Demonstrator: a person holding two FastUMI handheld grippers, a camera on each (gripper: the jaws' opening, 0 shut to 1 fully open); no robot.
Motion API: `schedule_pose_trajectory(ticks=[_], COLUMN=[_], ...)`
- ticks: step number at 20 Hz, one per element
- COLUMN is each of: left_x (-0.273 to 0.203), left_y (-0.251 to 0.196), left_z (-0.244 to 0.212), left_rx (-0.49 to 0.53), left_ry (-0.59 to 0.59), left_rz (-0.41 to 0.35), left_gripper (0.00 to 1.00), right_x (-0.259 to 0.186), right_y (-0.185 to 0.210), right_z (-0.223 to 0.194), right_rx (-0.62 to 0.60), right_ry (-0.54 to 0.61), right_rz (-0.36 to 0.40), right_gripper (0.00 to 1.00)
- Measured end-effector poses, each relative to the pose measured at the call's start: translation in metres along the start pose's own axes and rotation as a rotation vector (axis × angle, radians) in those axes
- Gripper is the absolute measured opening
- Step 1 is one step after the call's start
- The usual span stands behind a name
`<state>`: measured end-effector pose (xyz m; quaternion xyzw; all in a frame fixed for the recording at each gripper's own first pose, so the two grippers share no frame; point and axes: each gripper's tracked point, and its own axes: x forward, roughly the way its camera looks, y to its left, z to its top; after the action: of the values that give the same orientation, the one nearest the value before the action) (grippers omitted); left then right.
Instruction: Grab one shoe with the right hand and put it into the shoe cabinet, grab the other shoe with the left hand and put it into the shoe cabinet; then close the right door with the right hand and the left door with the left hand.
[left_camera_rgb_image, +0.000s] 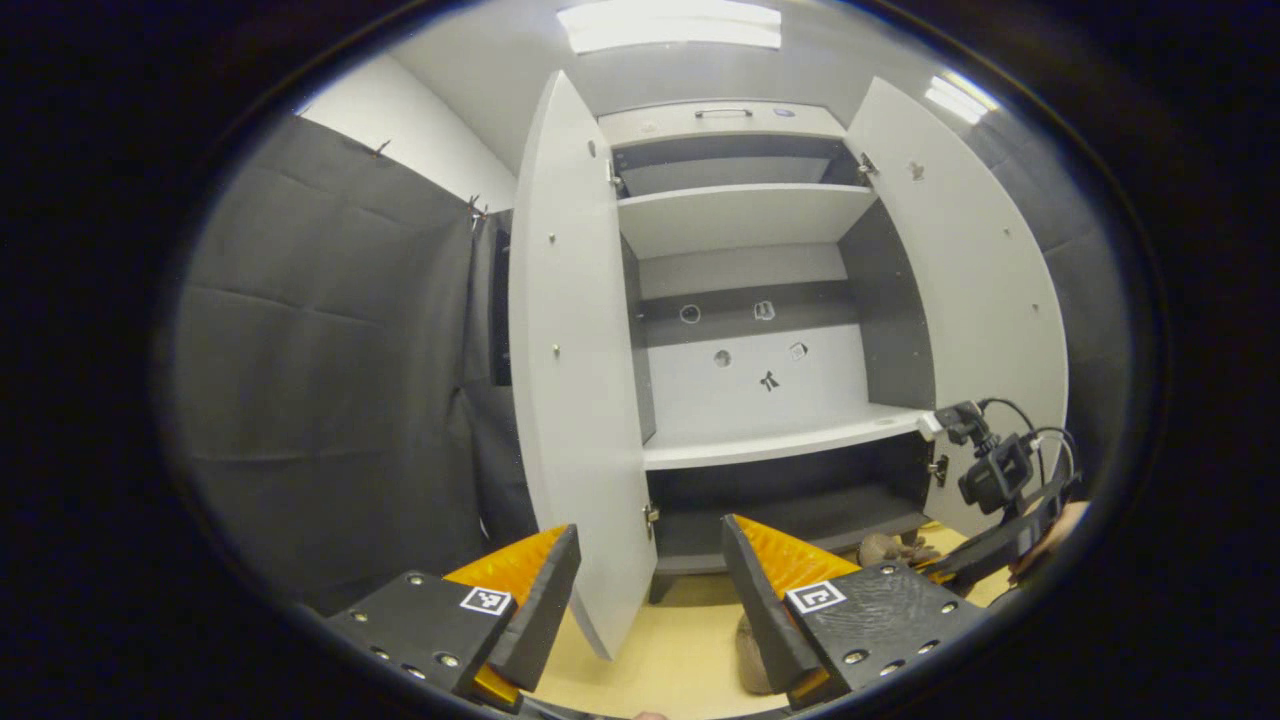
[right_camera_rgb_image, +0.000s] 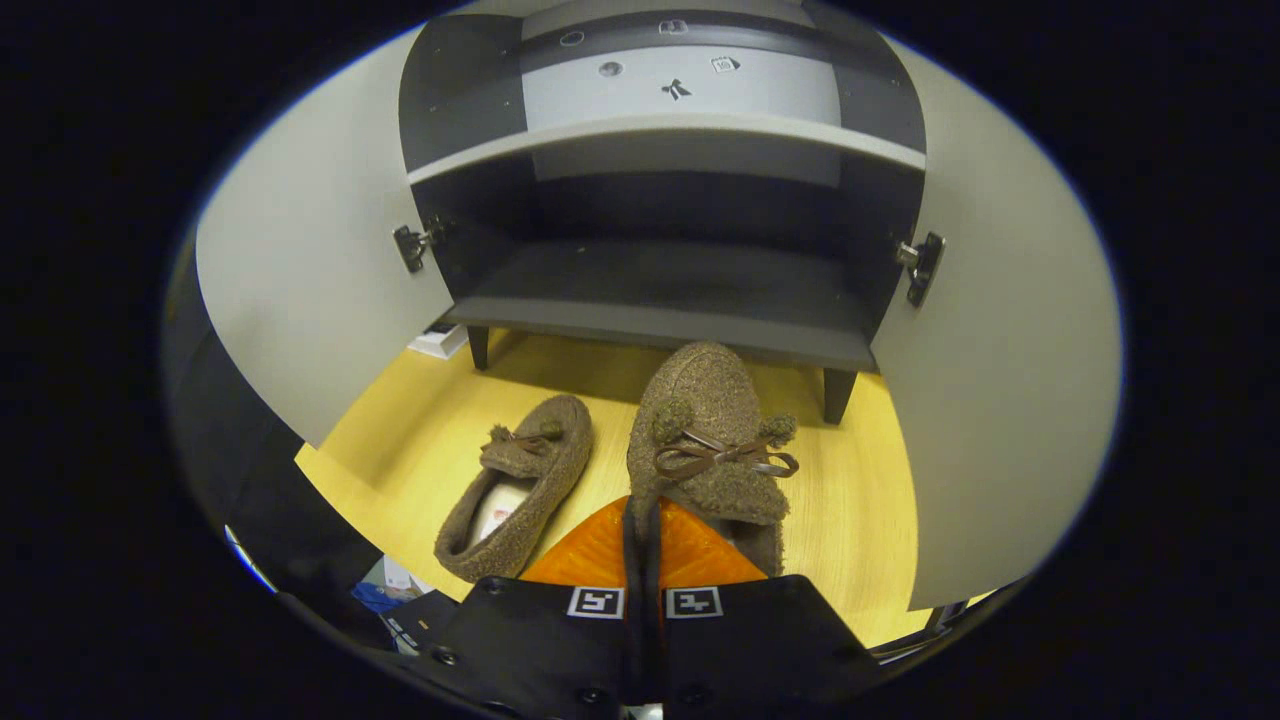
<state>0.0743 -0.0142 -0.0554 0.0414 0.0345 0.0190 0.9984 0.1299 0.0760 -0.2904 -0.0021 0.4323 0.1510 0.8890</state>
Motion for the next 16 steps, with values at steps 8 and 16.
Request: schedule_pose_trajectory(ticks=[8, 16], left_x=[0.017, 0.038], left_y=[-0.021, -0.023], left_z=[0.001, -0.005], left_rx=[-0.01, -0.033], left_ry=[-0.018, -0.026], left_rz=[-0.062, -0.09], left_gripper=[0.91, 0.83], right_x=[-0.05, -0.086], right_y=[0.005, 0.008], right_z=[0.081, 0.175], right_rx=[-0.017, -0.025], right_ry=[-0.155, -0.316], right_rz=[0.026, 0.041], right_gripper=[0.01, 0.01])
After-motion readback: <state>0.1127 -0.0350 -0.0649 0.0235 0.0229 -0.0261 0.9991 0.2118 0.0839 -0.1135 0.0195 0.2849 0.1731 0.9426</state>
